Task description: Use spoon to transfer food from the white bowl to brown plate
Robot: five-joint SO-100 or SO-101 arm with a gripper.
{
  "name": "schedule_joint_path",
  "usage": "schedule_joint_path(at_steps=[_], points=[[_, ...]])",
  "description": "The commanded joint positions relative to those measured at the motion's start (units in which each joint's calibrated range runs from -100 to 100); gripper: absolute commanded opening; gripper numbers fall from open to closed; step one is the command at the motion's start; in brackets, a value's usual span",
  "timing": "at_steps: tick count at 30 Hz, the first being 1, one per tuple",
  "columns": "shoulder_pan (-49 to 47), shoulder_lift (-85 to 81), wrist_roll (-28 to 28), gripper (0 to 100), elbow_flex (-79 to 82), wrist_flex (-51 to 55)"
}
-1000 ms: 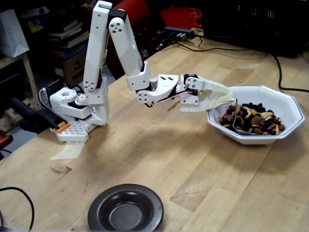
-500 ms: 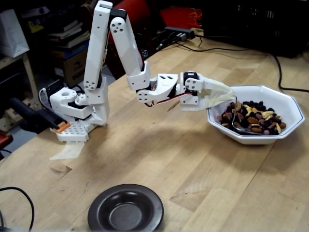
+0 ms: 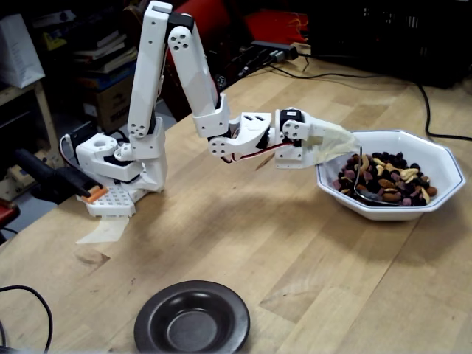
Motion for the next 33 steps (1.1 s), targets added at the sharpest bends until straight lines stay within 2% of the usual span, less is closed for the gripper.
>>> schedule_joint_path(at_steps=[1, 17, 24, 33], points=[[-2.93, -1.07, -3.47, 4, -0.78, -0.22], [-3.08, -2.53, -12.55, 4, -0.78, -0.38], [-2.78, -9.97, -13.53, 4, -0.78, -0.3], [-0.12, -11.51, -13.24, 4, -0.87, -0.3]])
